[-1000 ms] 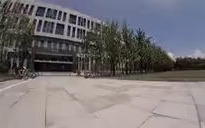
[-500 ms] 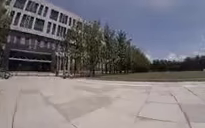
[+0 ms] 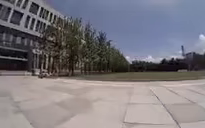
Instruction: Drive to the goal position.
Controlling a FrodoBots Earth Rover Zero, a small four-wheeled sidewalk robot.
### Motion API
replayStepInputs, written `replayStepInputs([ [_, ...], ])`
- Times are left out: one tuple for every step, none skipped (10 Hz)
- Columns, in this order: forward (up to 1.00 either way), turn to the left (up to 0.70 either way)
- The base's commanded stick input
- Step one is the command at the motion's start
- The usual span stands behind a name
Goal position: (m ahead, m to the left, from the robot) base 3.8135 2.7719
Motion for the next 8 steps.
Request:
replayStepInputs([
  [0.50,-0.49],
  [0.50,-0.49],
  [0.50,-0.49],
  [0.50,-0.49],
  [0.50,-0.49],
  [0.50,-0.49],
  [0.50,-0.49],
  [0.50,-0.49],
])
